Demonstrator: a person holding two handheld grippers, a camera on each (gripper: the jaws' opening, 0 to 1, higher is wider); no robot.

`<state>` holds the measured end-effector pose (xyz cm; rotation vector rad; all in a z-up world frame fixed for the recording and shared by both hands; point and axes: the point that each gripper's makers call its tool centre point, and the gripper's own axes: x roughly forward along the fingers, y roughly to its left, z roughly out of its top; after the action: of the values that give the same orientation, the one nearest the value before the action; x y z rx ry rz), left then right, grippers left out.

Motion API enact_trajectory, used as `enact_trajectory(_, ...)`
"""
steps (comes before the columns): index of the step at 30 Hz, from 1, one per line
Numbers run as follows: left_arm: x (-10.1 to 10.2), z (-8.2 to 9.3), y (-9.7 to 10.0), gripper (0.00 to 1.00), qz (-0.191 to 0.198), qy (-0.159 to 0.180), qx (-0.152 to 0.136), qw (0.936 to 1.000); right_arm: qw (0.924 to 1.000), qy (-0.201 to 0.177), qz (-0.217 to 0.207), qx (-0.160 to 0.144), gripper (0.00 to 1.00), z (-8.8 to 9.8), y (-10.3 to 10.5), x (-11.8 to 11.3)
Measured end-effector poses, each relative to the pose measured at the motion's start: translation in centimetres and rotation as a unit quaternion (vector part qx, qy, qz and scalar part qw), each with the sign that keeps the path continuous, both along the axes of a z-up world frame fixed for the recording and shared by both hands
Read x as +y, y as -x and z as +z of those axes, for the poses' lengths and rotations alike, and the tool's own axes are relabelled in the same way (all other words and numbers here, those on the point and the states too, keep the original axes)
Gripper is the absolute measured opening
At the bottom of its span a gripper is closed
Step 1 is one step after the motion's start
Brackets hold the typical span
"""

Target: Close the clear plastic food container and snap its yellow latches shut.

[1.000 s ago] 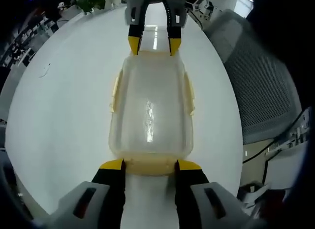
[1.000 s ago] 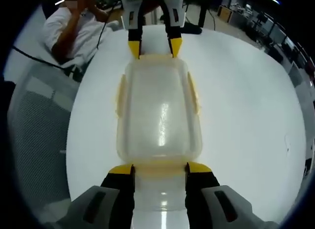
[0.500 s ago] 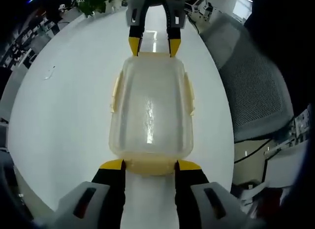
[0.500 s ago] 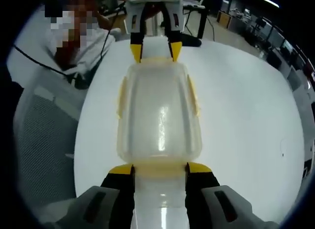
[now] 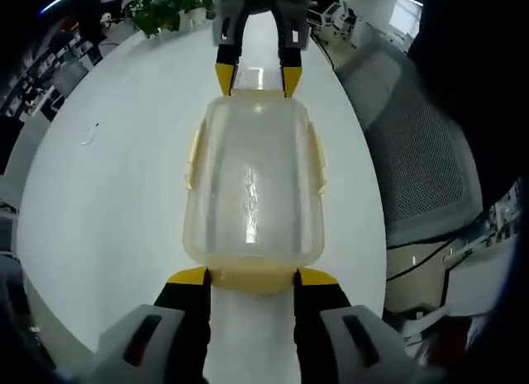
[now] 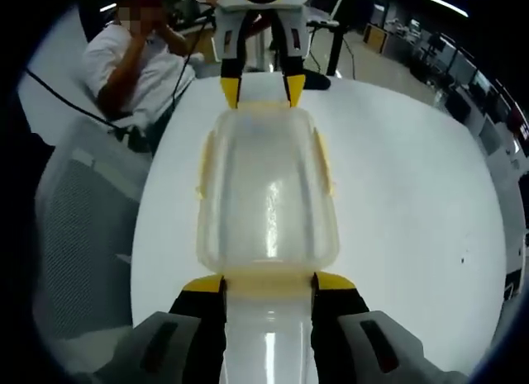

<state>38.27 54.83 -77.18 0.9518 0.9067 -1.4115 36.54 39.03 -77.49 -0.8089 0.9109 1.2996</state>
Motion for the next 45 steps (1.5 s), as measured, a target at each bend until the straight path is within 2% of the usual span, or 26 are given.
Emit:
enact_trajectory(10, -1.6, 0.5, 0.5, 0.38, 0.004, 0.0, 0.004, 1.0, 1.0, 0.008, 0.005, 0.0, 0.39, 0.3, 0.2, -1.8)
enact_trajectory(33, -9.2, 1.0, 1.0, 0.38, -0.007, 0.027, 0.004, 0.9996, 0.9997, 0.022, -0.002, -0.006, 0.39, 1.0, 1.1, -9.3)
enact_trajectory(45, -12.6, 0.5, 1.9, 0.38, -0.008, 0.028, 0.011, 0.9995, 0.9996, 0.026, -0.006, 0.003, 0.39, 0.4, 2.0, -12.5)
